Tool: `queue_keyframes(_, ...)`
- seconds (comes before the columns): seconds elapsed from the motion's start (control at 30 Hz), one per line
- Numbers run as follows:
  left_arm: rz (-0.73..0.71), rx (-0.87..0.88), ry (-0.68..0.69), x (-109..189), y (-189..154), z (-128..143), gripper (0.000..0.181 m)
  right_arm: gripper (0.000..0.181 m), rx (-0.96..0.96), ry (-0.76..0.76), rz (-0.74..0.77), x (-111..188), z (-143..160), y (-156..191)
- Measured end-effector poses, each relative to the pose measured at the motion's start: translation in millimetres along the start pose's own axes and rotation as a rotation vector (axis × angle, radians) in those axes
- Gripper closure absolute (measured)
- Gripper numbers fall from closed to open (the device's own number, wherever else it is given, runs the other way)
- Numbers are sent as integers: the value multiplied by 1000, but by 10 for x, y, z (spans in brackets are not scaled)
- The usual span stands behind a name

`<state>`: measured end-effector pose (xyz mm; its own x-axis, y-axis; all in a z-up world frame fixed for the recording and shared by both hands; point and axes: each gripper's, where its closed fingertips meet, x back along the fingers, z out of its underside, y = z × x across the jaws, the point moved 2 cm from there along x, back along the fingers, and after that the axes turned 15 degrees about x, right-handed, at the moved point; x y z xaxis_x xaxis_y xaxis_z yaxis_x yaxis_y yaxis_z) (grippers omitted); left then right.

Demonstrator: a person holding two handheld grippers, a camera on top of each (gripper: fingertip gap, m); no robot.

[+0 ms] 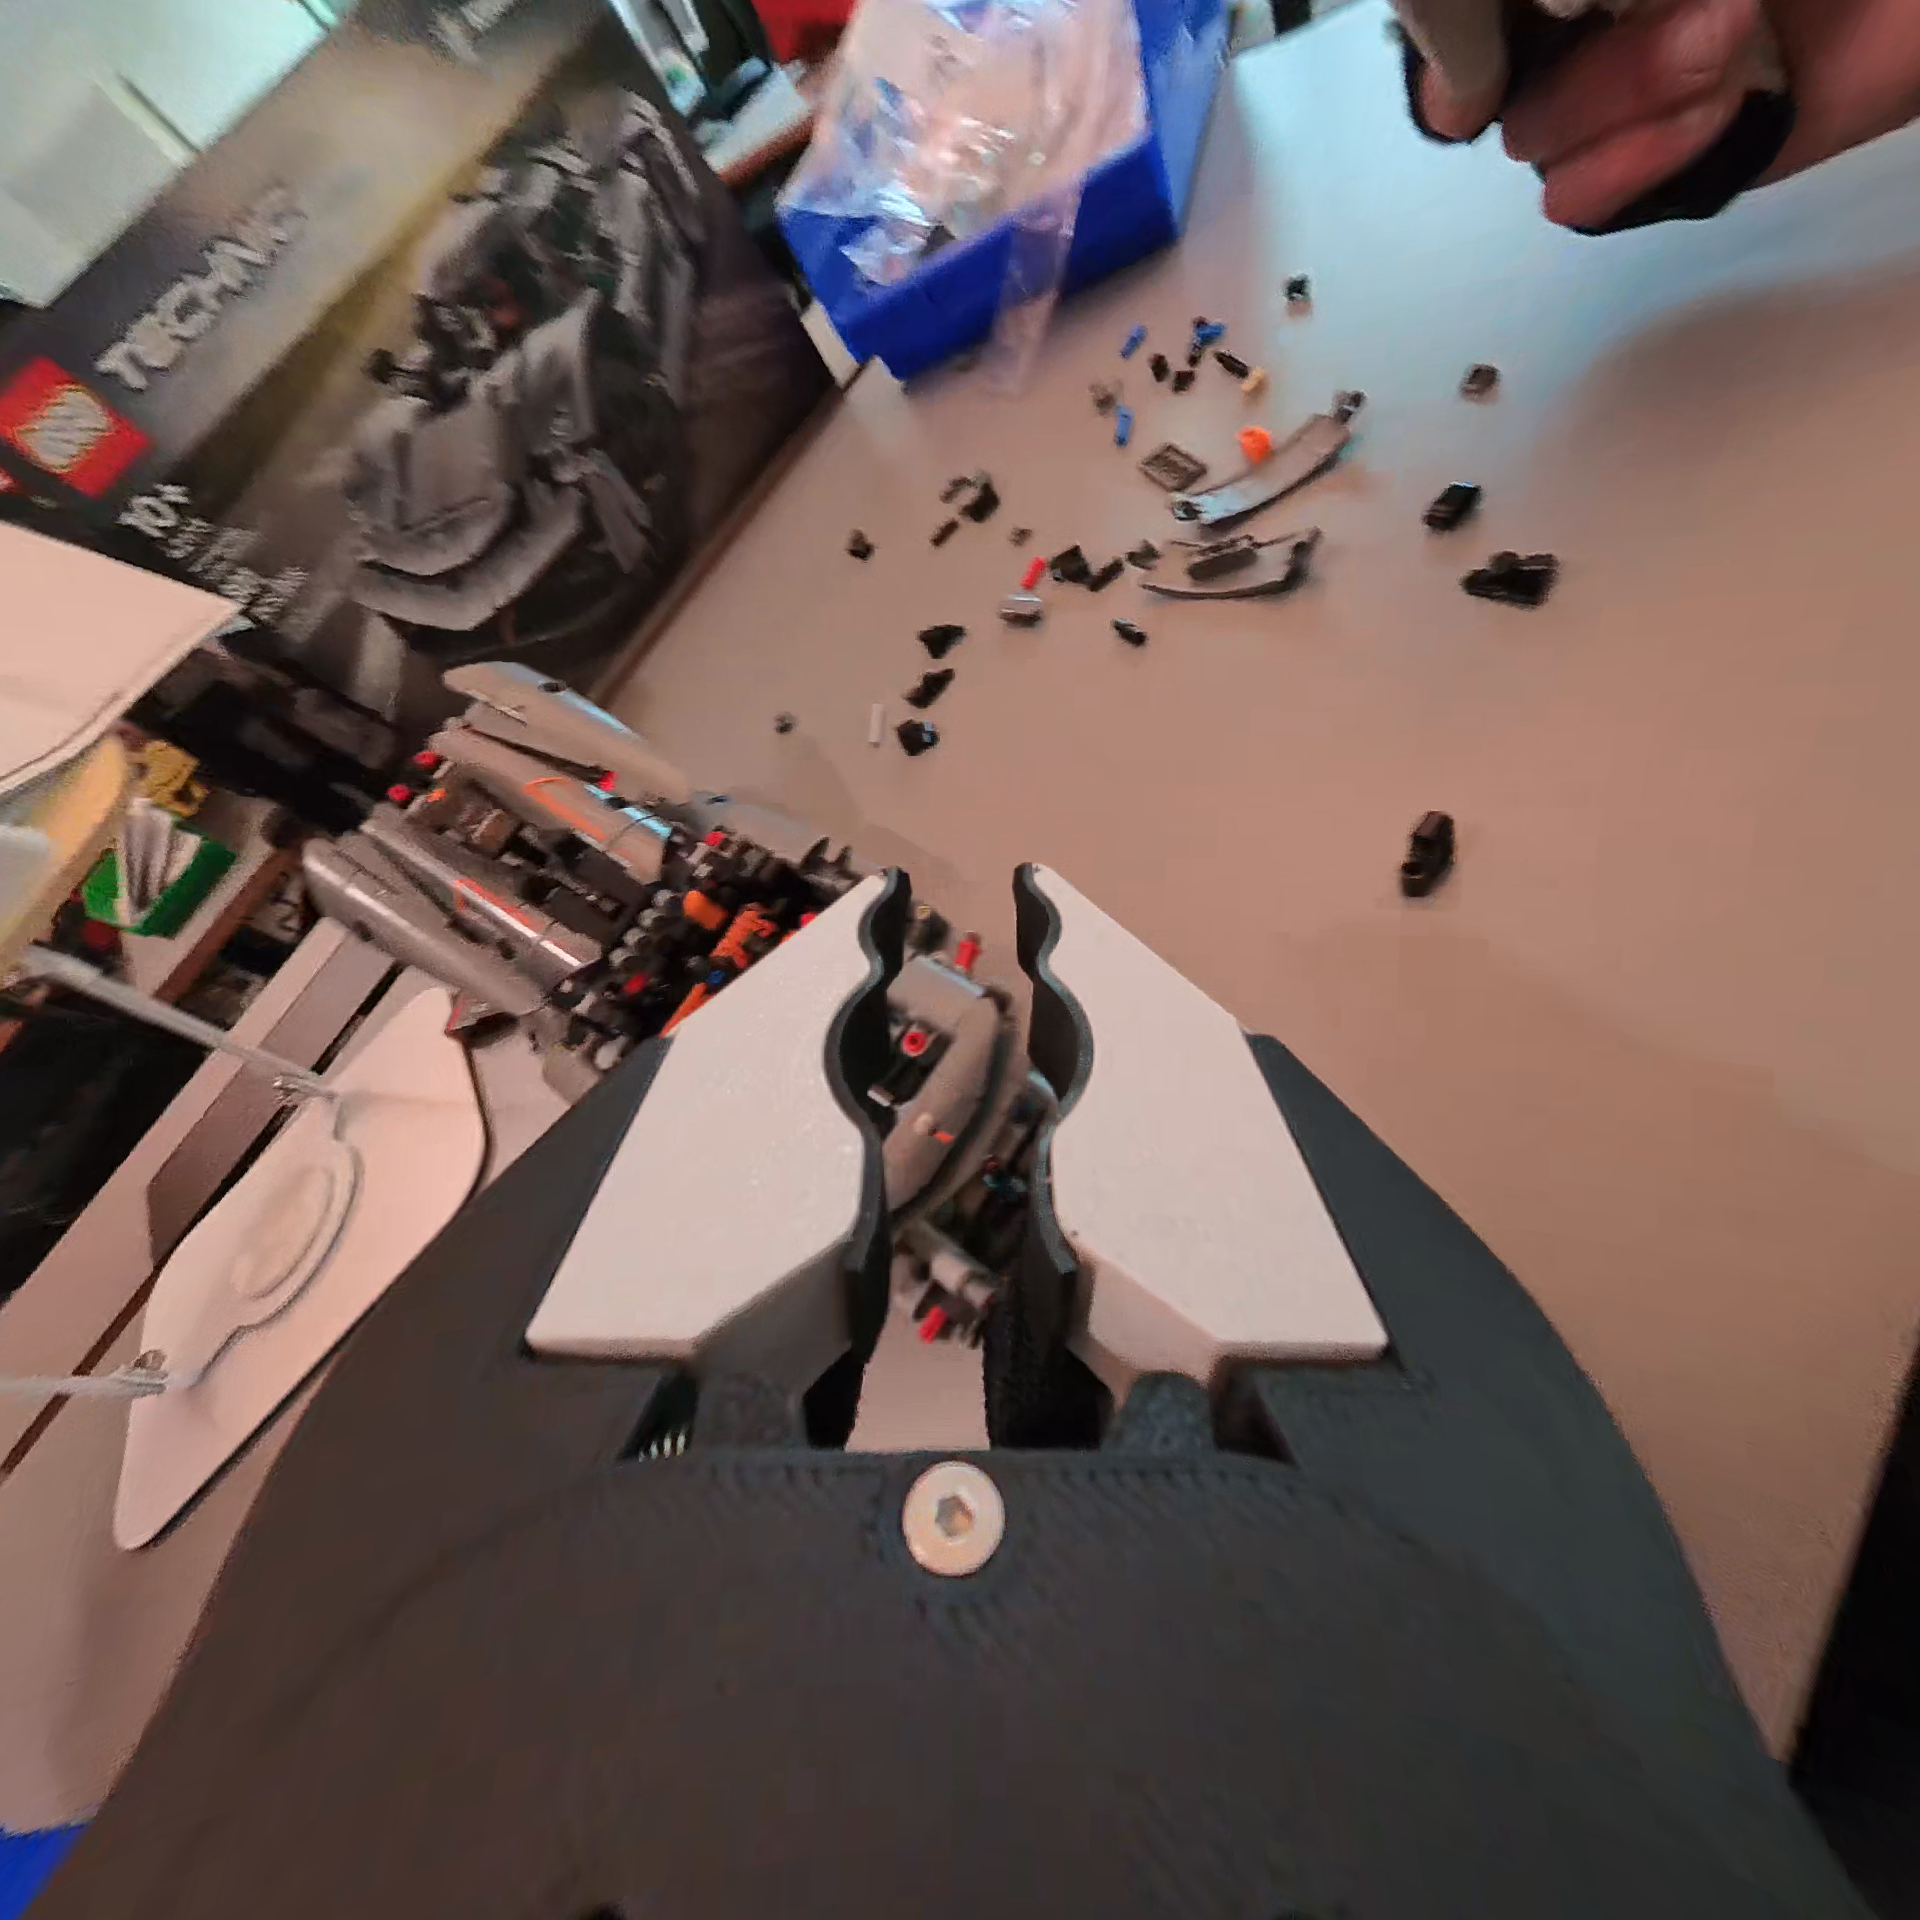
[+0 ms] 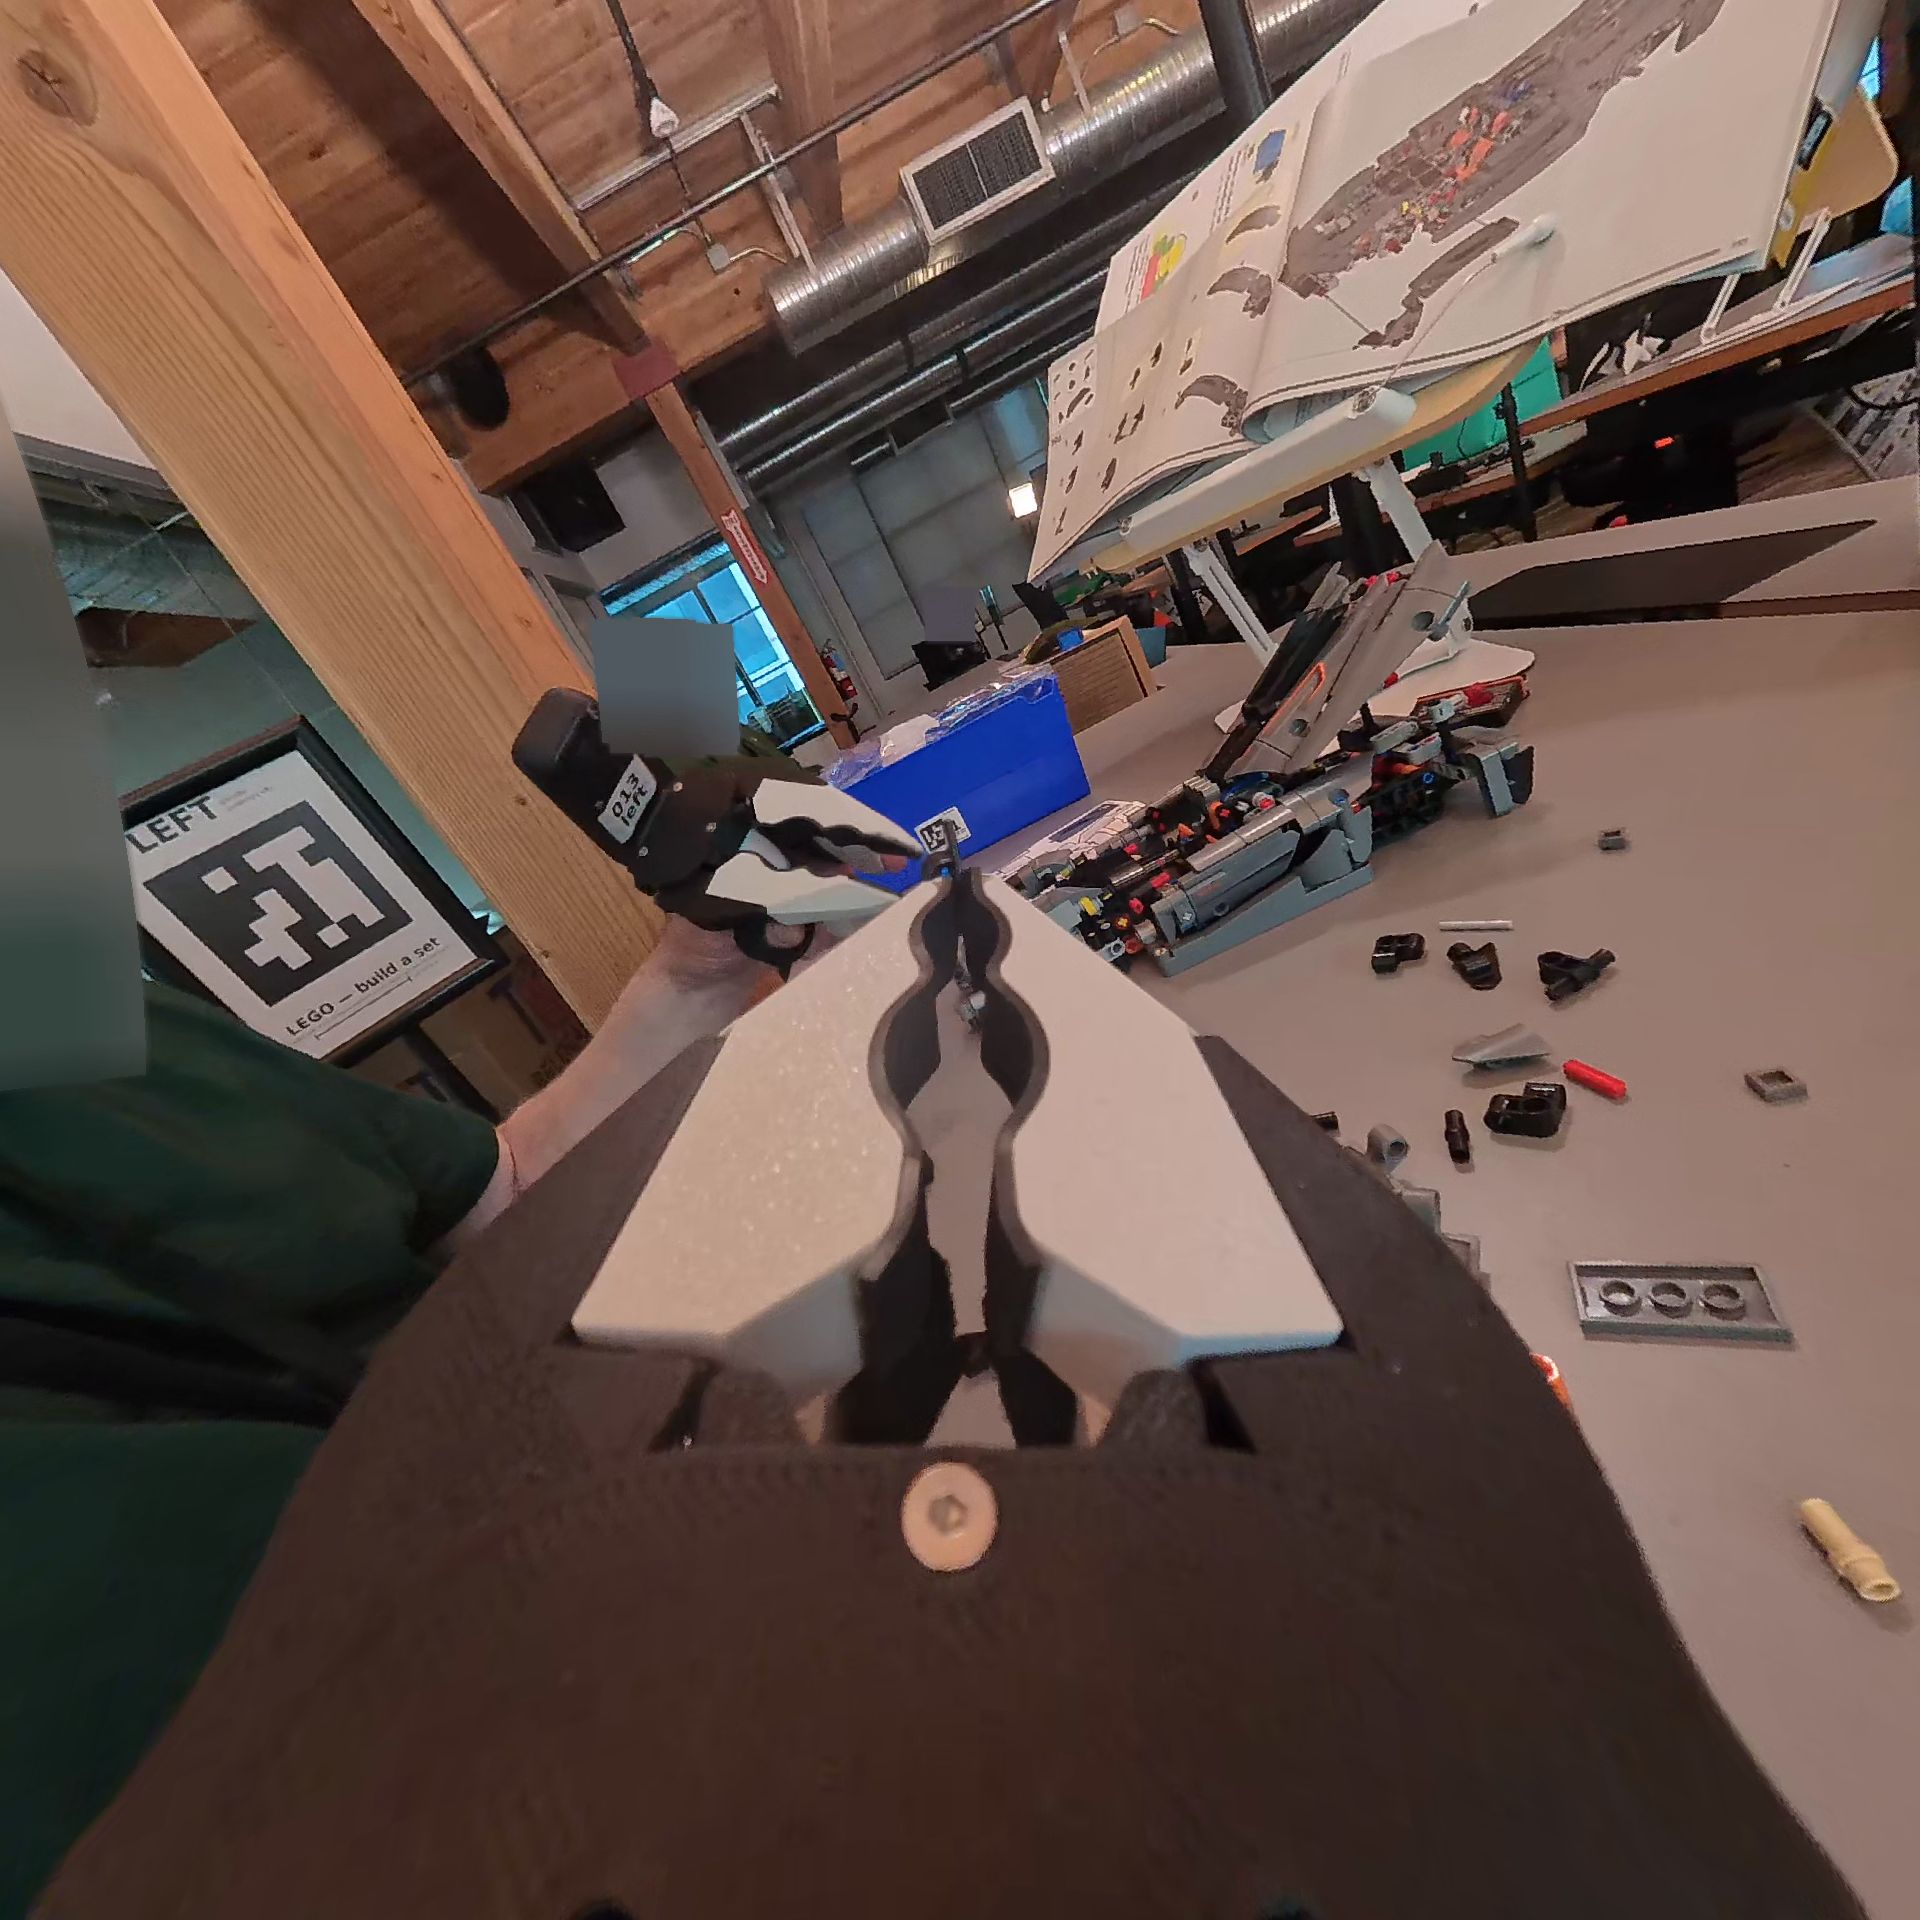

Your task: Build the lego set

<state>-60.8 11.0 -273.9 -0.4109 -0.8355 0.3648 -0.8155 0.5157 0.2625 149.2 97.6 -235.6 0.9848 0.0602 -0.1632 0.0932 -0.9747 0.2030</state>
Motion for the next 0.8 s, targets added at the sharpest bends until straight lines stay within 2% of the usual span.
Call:
queue_keyframes(0.17,-128,11,-220,128,300,23,159,181,24,9,4,-6,5,-5)
queue_keyframes(0.27,-173,28,-263,153,390,61,156,181,30,18,10,-11,25,-19)
queue_keyframes(0.37,-214,-2,-309,223,413,-13,156,181,34,24,11,-14,35,-27)
queue_keyframes(0.8,-245,15,-313,250,462,28,157,181,55,26,27,4,41,-56)
